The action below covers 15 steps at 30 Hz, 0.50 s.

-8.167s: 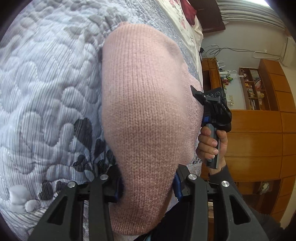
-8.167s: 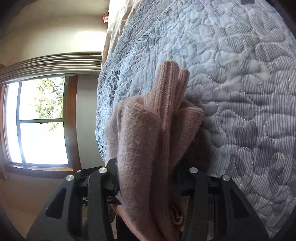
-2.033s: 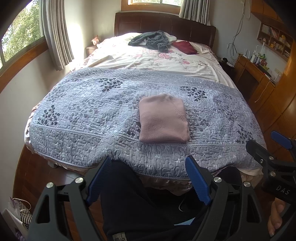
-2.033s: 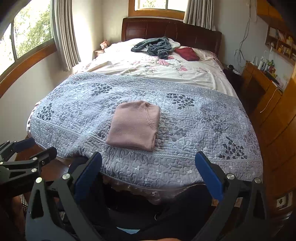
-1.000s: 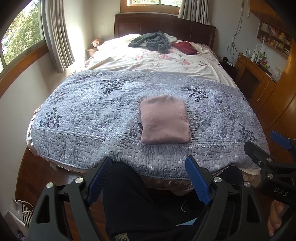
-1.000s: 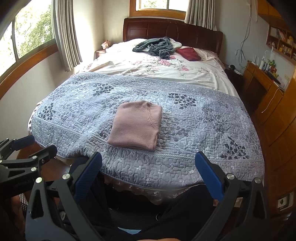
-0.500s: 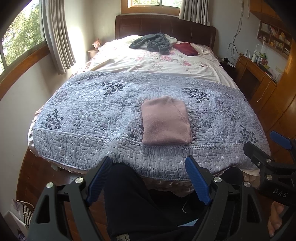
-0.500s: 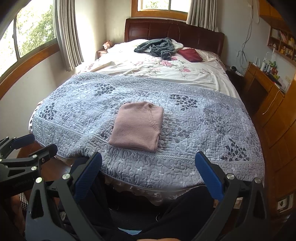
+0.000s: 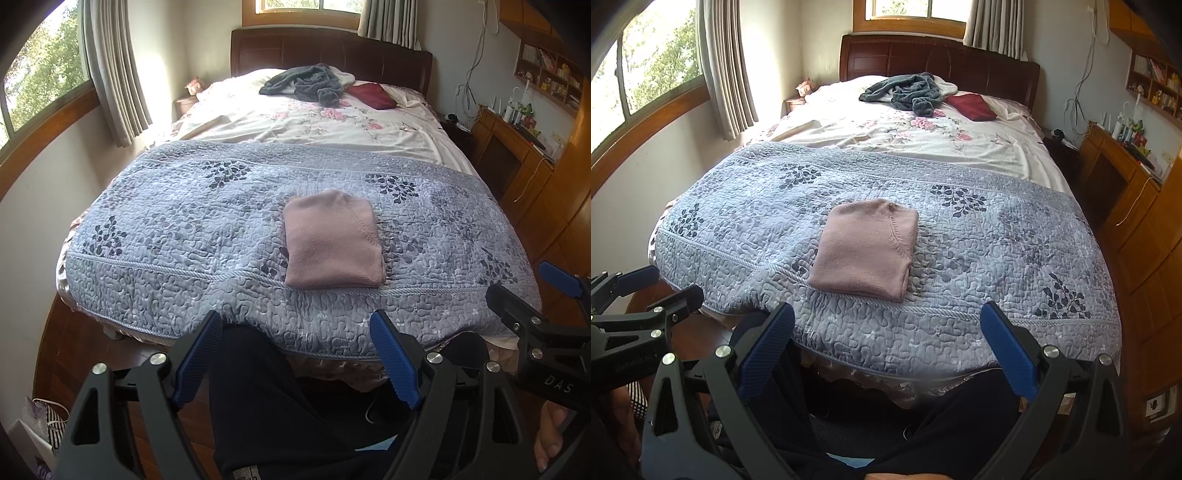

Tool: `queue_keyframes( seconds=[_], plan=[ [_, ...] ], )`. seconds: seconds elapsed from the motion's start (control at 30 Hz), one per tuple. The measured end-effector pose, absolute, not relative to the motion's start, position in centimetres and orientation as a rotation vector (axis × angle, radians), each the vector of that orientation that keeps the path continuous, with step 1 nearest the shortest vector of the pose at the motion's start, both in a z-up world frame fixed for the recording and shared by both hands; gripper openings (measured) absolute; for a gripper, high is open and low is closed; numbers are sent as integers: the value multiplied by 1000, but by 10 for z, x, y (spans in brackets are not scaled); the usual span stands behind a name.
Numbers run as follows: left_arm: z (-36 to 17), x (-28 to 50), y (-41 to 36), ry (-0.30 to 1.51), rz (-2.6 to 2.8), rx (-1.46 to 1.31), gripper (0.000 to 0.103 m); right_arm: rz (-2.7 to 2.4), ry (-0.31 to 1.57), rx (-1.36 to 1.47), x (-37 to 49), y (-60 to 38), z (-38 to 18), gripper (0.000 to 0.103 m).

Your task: Fold small clothes

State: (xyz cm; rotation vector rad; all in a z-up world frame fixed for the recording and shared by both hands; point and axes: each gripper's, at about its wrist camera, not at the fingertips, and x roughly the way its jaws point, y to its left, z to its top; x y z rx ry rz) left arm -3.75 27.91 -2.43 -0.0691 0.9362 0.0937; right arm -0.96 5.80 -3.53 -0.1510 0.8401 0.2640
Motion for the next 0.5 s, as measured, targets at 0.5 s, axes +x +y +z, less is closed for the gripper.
queue_keyframes(
  seconds=[0.5],
  plan=[
    [-27,-41,276,938,87,-58,83,265,843,-144,-11,57,-36,100]
  ],
)
